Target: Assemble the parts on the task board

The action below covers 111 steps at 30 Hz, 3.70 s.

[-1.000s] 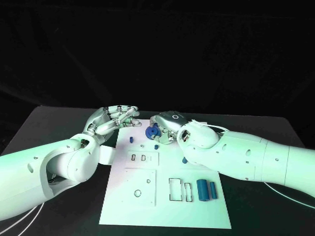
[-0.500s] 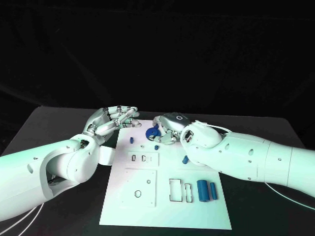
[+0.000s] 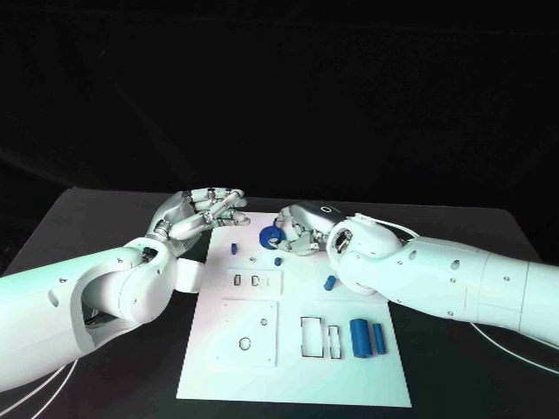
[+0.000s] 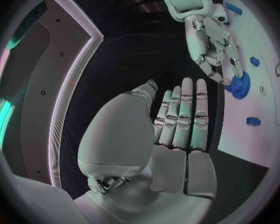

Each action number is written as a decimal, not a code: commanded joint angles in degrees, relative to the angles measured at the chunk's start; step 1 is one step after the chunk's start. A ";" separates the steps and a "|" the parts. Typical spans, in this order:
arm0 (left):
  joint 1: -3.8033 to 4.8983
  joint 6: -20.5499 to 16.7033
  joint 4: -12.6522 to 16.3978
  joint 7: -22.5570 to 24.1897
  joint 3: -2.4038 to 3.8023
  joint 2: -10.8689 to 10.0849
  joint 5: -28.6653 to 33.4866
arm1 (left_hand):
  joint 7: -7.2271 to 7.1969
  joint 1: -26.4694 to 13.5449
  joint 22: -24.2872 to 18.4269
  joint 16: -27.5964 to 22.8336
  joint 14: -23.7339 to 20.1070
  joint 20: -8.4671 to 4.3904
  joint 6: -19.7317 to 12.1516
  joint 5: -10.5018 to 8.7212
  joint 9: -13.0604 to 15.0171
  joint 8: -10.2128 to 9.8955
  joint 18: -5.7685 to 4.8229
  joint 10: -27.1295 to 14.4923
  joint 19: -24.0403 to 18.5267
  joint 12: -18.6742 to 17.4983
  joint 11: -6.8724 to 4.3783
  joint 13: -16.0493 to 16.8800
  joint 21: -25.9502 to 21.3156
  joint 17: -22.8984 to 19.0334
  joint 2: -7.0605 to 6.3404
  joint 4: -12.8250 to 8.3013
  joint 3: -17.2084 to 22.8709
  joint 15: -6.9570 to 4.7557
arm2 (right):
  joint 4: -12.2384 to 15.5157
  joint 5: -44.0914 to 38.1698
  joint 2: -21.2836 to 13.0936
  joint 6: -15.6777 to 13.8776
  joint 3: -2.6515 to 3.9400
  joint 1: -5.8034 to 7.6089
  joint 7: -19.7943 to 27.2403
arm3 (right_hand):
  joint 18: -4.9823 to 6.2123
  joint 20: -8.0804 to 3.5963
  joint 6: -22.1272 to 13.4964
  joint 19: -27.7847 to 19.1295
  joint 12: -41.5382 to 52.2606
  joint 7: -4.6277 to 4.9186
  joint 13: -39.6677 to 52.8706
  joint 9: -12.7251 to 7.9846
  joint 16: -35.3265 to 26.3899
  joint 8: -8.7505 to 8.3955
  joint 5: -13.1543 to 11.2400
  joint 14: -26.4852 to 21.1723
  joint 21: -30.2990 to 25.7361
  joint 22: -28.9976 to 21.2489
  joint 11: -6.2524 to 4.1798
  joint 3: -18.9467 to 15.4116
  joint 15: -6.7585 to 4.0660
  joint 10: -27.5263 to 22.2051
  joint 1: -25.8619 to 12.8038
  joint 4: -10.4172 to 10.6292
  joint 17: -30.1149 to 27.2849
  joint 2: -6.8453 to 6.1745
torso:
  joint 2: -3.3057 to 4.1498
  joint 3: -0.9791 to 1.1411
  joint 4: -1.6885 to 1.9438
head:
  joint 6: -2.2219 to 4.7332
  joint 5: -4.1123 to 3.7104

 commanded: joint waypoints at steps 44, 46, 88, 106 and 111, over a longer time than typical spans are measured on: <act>-0.40 5.92 -3.66 0.56 0.00 0.83 -0.28 | 1.28 -2.21 -2.62 -10.81 -10.61 3.04 -1.77 0.24 0.67 -0.69 0.87 -2.07 -5.65 -1.50 1.29 -0.10 -4.99 -2.79 -1.13 -2.14 4.65 2.94 | 0.24 31.05 -23.87 5.94 0.45 -2.00 23.50 | -0.61 -1.75 2.38 0.71 0.55 -2.31 1.67 -3.75 0.13 -6.14 -7.69 4.03 -0.03 1.82 -1.92 7.89 -1.83 2.10 13.77 -15.57 6.21 -1.44 | -2.38 1.47 -2.71 | -0.65 -1.10; -0.43 5.86 -3.65 0.49 0.00 0.83 -0.29 | 1.39 -2.33 -2.60 -10.84 -10.24 2.99 -1.68 0.23 0.72 -0.63 0.89 -1.97 -5.41 -1.49 1.30 -0.10 -4.95 -2.85 -1.15 -2.19 4.75 2.87 | -0.37 30.66 -23.15 5.65 0.44 -2.34 23.04 | -0.58 -1.69 1.60 0.67 0.51 -2.26 1.68 -3.89 0.11 -6.62 -7.51 4.02 -0.14 1.77 -1.90 7.95 -1.78 2.10 13.71 -15.84 6.17 -1.43 | -2.38 1.47 -2.69 | -0.70 -1.11; -0.47 5.04 -3.26 -0.24 0.00 0.62 -0.30 | 2.08 -2.65 -2.53 -10.89 -8.90 2.74 -1.77 0.24 0.76 -0.70 0.86 -1.83 -4.55 -1.48 1.59 -0.09 -4.75 -2.98 -1.23 -2.54 5.22 2.80 | -2.76 29.52 -17.21 5.36 0.42 -3.86 21.03 | -0.73 -1.15 5.78 1.20 1.43 -1.33 2.99 -3.36 0.24 -5.57 -6.94 4.12 0.24 2.62 -1.04 8.34 -1.11 3.06 11.63 -15.44 6.51 0.09 | -2.28 1.48 -2.59 | -1.64 -1.07; -0.46 5.26 -3.17 -0.49 0.00 0.54 -0.31 | 2.12 -2.60 -2.54 -10.95 -8.83 2.72 -1.80 0.23 0.77 -0.72 0.85 -1.83 -4.50 -1.48 1.62 -0.09 -4.75 -3.02 -1.20 -2.64 5.35 2.82 | -3.30 29.44 -16.58 5.43 0.42 -4.05 20.88 | -0.71 -0.89 8.76 1.20 1.61 -1.04 3.25 -3.25 0.24 -5.14 -7.15 4.09 0.16 2.74 -0.79 8.91 -0.86 3.19 11.27 -15.65 6.43 0.66 | -2.27 1.54 -2.67 | -2.03 -1.03; -0.46 5.30 -3.17 -0.54 0.00 0.50 -0.31 | 2.12 -2.60 -2.54 -10.95 -8.83 2.72 -1.80 0.23 0.77 -0.72 0.85 -1.83 -4.50 -1.48 1.62 -0.09 -4.75 -3.02 -1.20 -2.64 5.35 2.82 | -3.54 29.01 -16.44 5.39 0.42 -4.13 20.78 | -0.72 -0.87 9.17 1.25 1.72 -1.07 3.39 -3.24 0.27 -5.11 -7.22 4.11 0.21 2.84 -0.80 9.05 -0.85 3.29 11.31 -15.72 6.53 0.81 | -2.26 1.54 -2.59 | -2.06 -0.92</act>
